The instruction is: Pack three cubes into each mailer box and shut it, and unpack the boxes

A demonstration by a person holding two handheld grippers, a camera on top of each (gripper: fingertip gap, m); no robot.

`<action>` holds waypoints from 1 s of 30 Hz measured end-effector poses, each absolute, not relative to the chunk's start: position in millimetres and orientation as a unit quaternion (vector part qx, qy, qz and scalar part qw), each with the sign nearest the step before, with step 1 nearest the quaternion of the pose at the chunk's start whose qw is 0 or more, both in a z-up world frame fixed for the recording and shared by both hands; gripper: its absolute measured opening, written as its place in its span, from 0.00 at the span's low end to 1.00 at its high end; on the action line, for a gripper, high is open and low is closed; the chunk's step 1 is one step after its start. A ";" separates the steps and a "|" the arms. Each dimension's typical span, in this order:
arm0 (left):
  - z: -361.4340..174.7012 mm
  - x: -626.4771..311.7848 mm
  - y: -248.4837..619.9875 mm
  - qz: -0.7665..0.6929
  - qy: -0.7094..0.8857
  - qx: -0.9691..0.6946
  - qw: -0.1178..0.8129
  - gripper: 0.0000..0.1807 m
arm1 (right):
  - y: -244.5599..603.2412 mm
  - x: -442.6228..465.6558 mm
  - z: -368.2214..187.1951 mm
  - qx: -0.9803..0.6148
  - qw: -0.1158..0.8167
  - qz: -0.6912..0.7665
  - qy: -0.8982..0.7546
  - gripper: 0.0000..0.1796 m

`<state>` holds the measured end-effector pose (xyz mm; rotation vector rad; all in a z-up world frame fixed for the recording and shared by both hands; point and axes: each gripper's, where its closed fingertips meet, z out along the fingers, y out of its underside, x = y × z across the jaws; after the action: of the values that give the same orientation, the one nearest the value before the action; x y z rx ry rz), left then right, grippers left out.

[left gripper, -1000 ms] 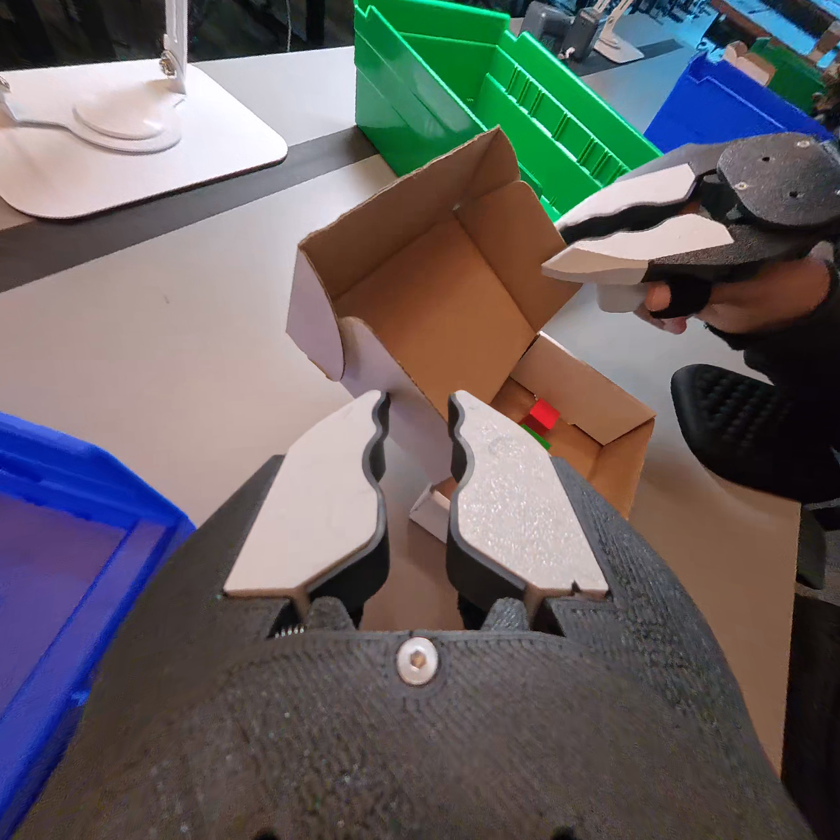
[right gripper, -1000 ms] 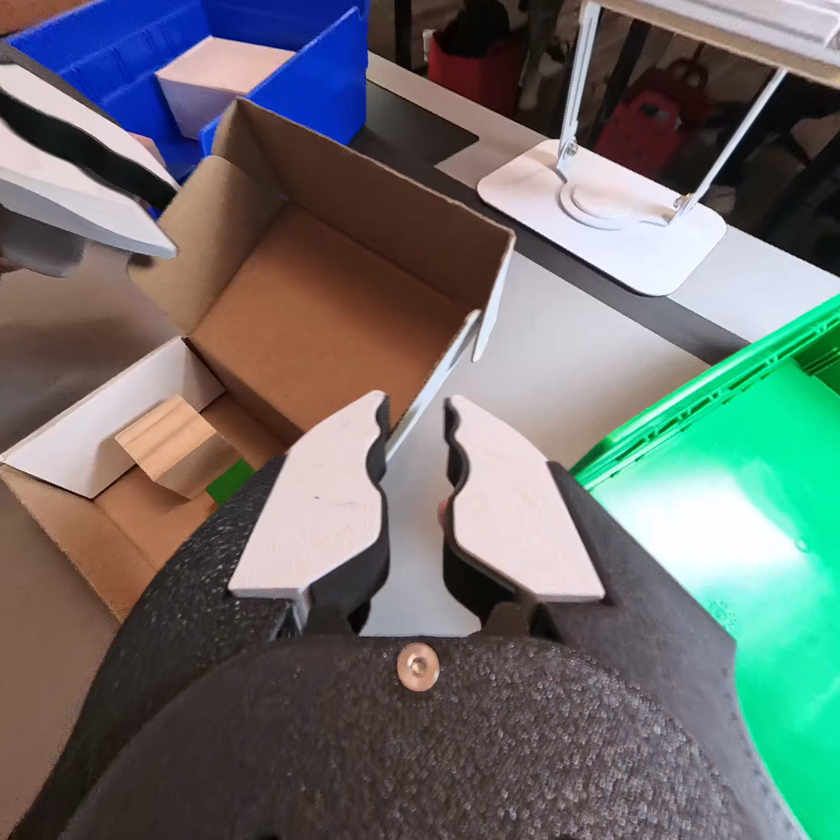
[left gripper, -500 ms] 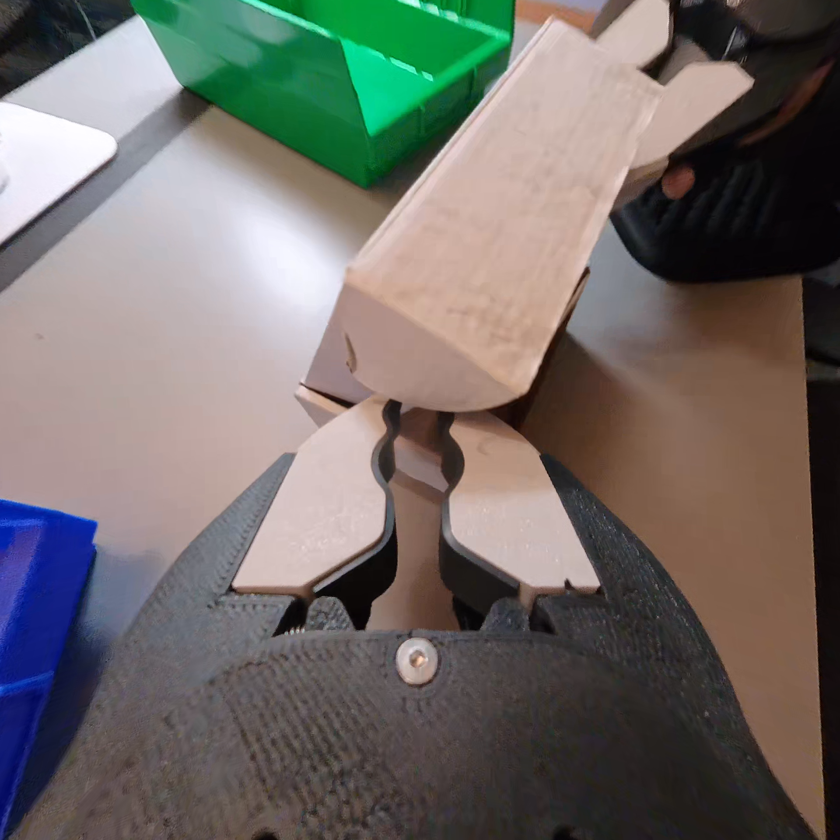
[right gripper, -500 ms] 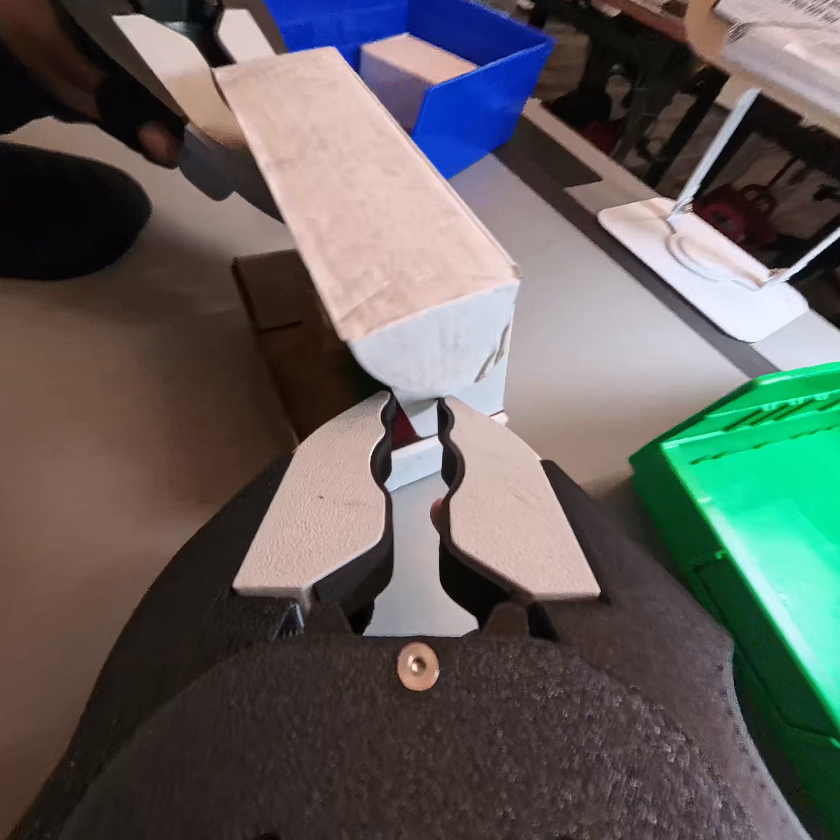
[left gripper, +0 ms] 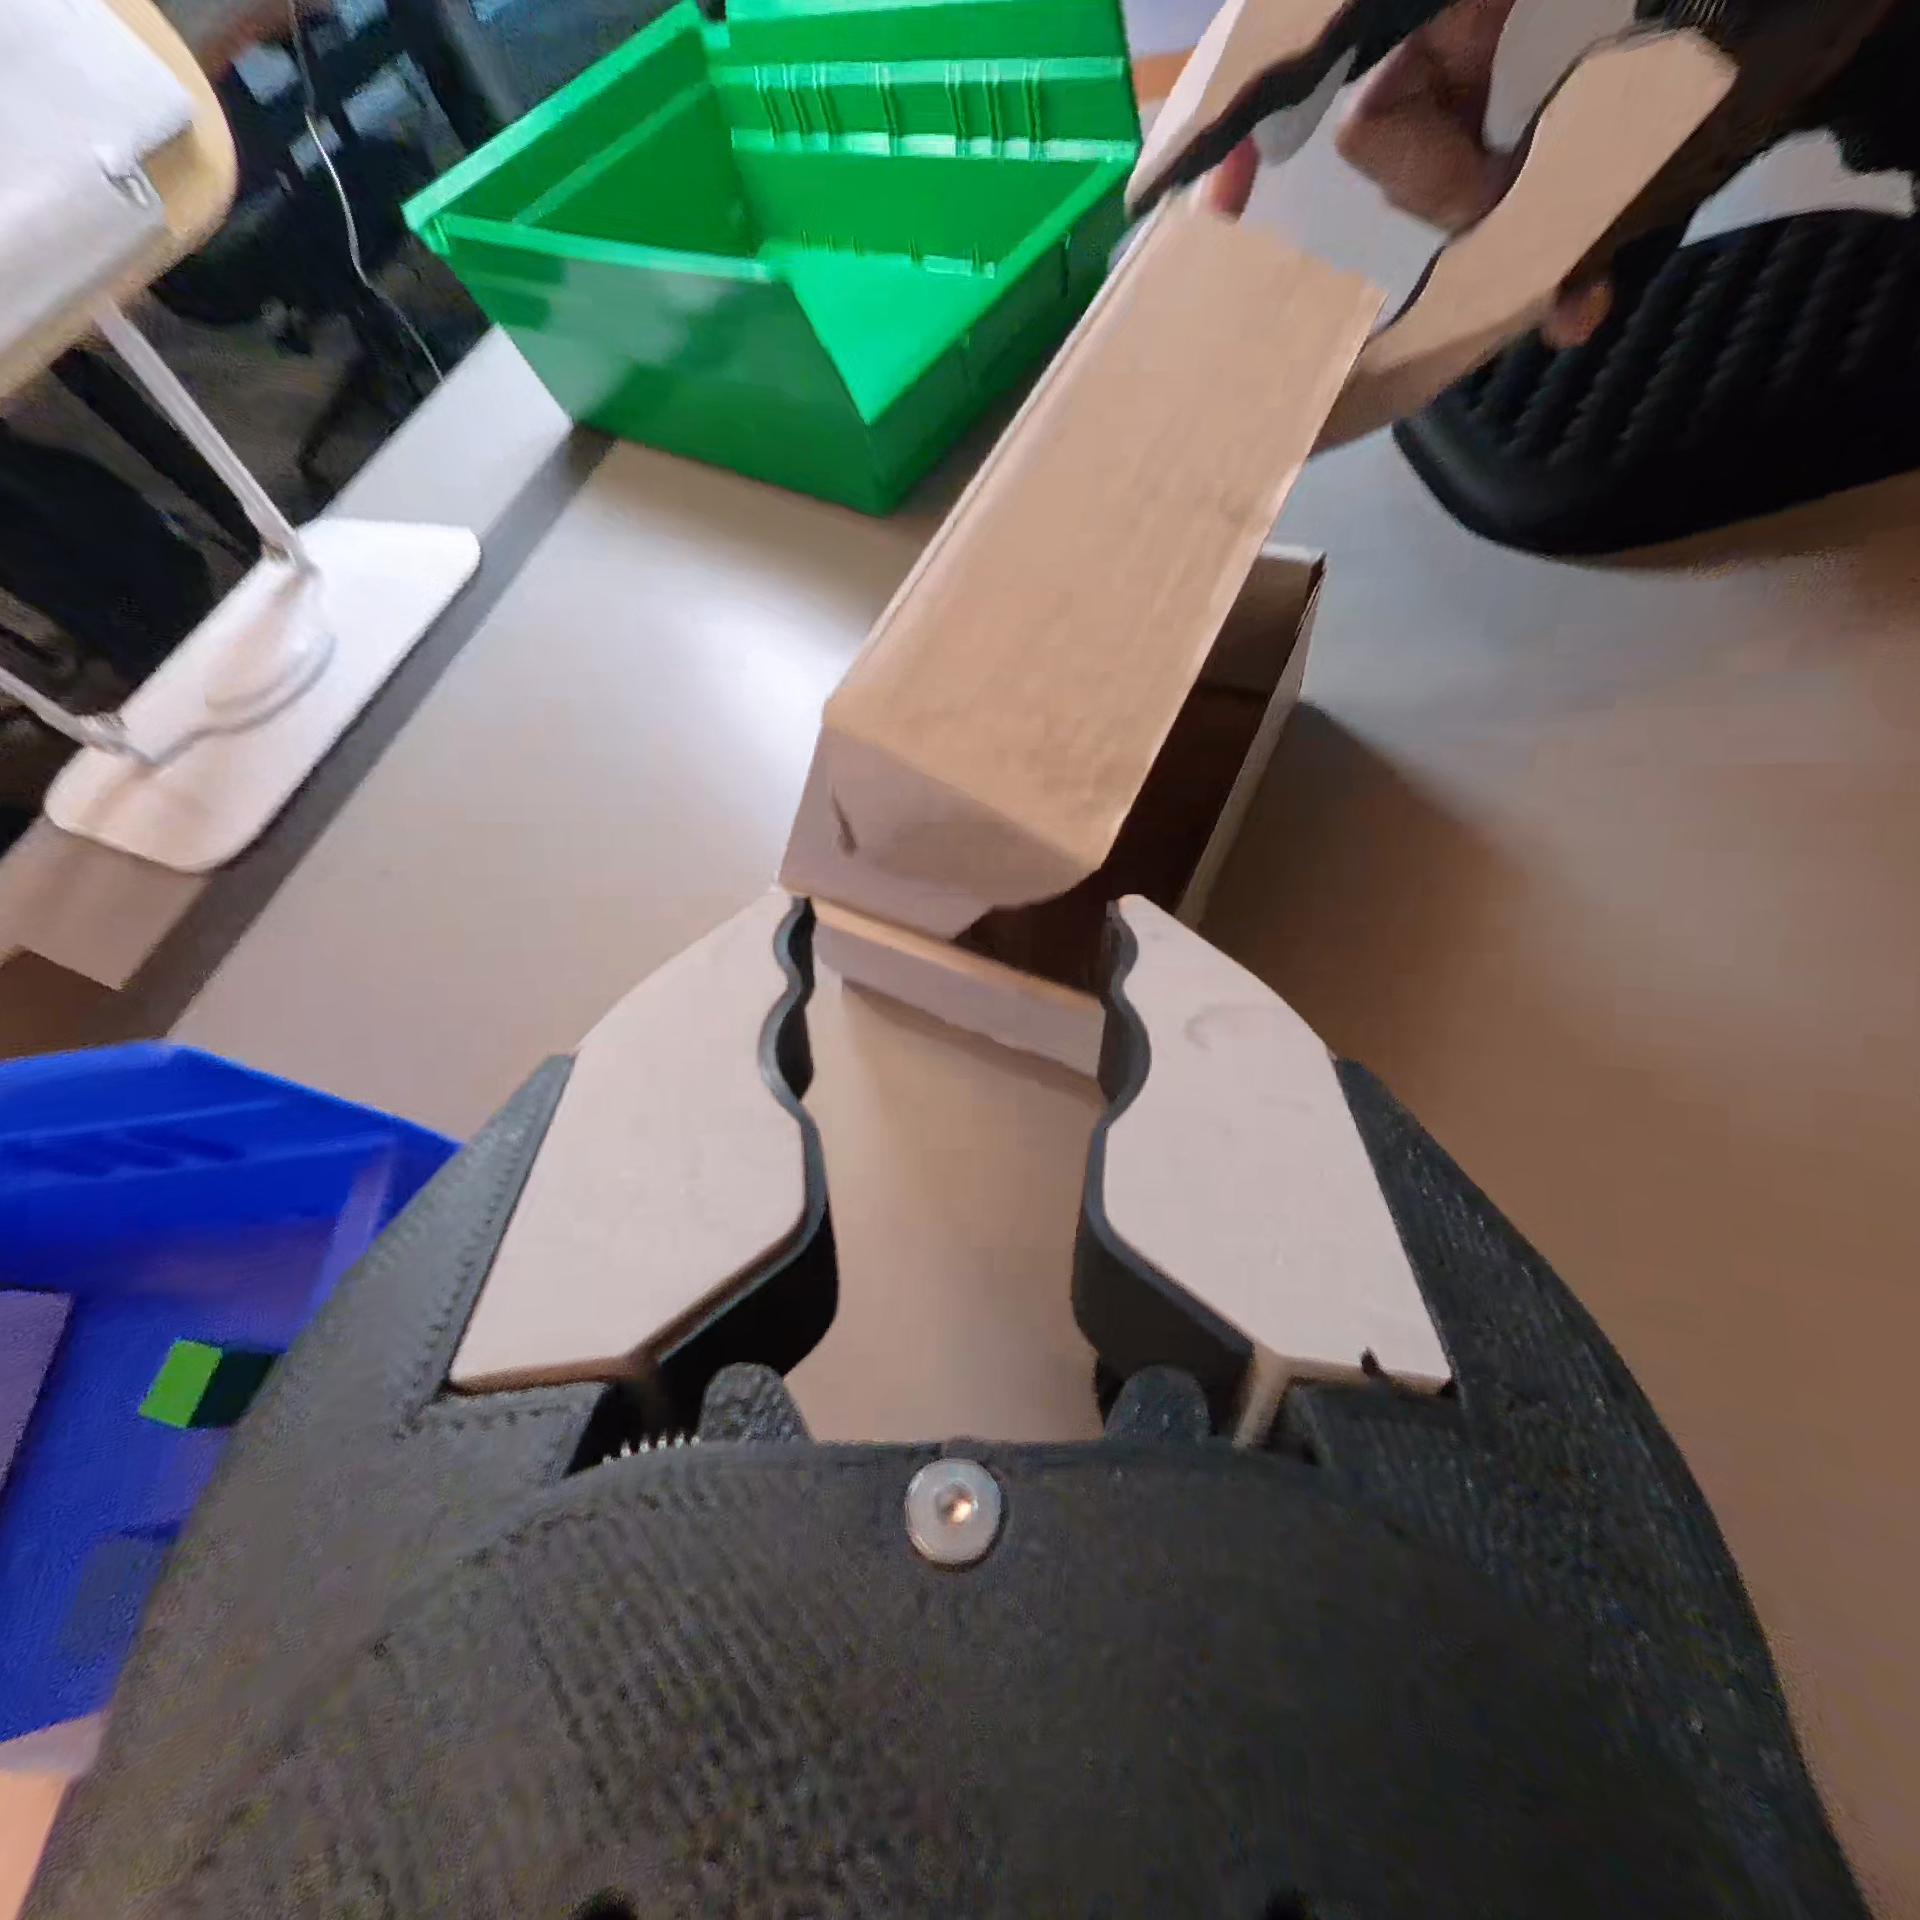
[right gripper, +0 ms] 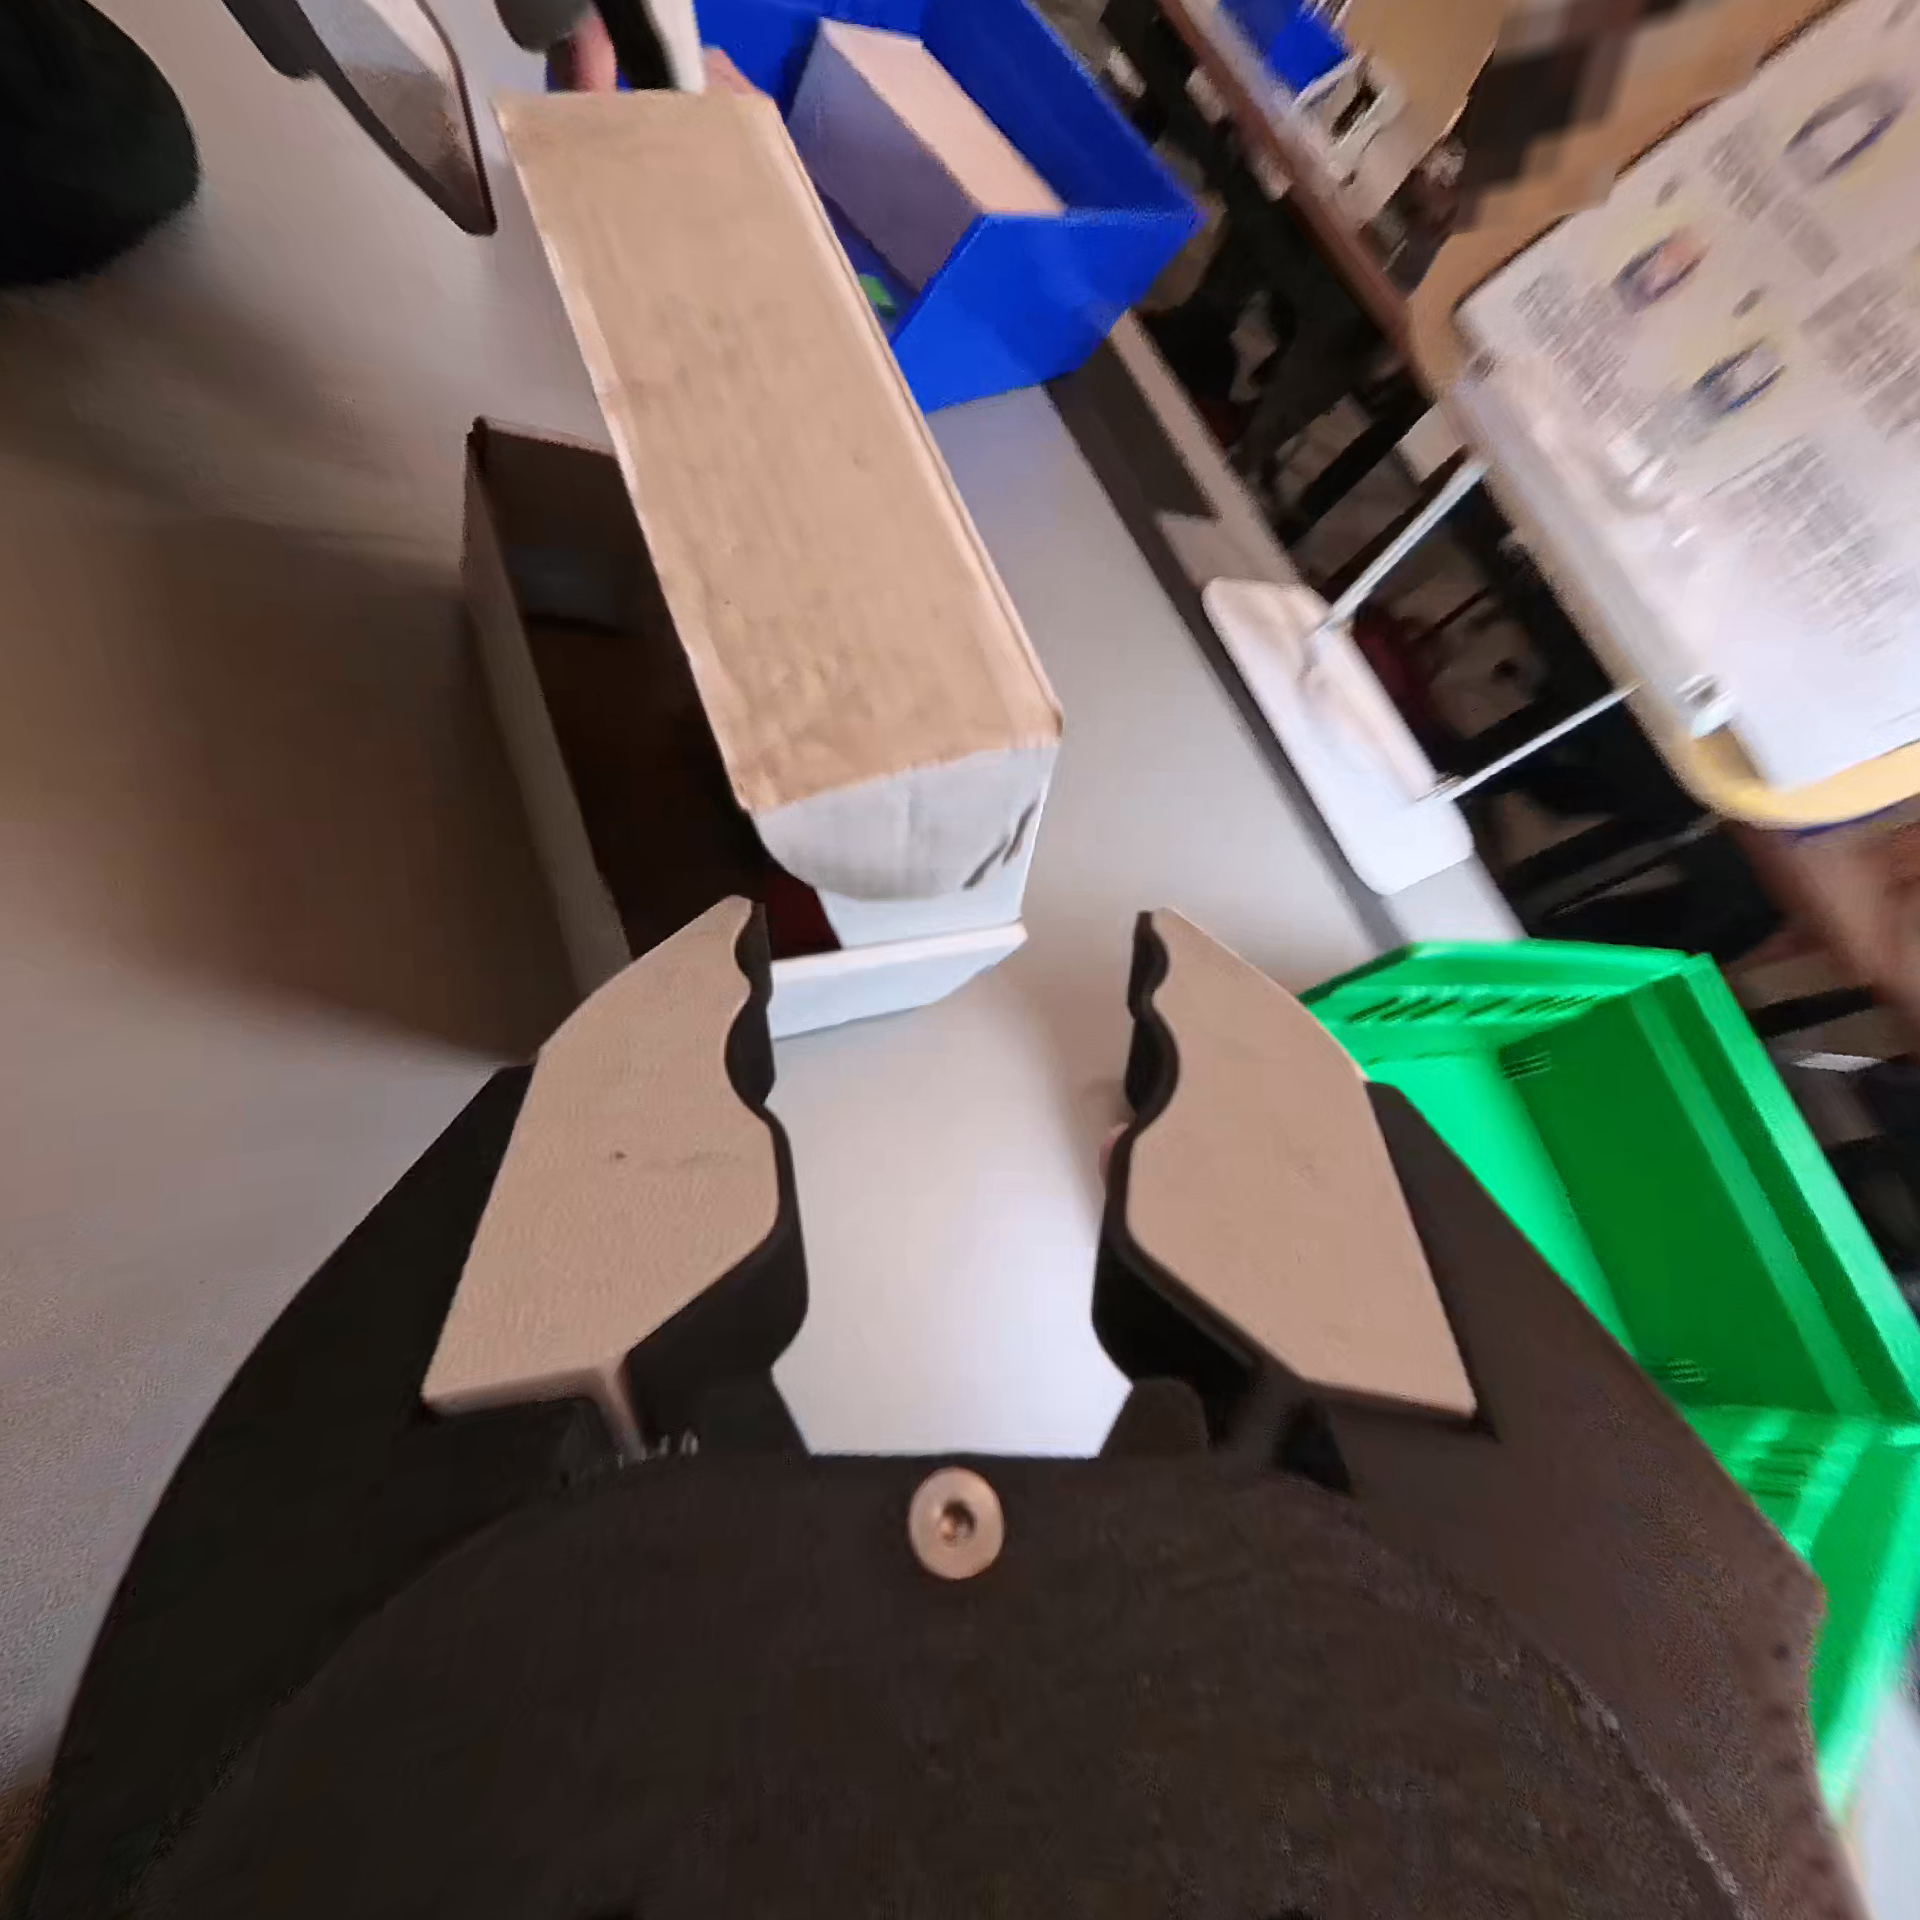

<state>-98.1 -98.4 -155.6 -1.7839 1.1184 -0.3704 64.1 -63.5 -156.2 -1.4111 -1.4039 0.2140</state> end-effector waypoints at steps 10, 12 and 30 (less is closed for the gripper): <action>-149.9 -79.4 -110.9 -0.119 0.487 -0.706 0.501 0.20 | -91.7 43.7 -144.6 -0.482 0.580 0.005 -0.657 0.21; -154.2 -78.3 -120.3 -0.160 0.473 -0.724 0.476 0.19 | -100.2 43.6 -148.9 -0.515 0.549 0.061 -0.656 0.21; -210.5 -64.4 -161.4 -0.401 0.330 -0.825 0.224 0.17 | -126.8 41.0 -201.5 -0.686 0.322 0.279 -0.589 0.21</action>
<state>-64.4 -161.4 -210.5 -2.2760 0.9096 -1.1064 41.0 -126.8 -201.5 -1.8018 -1.5476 0.7316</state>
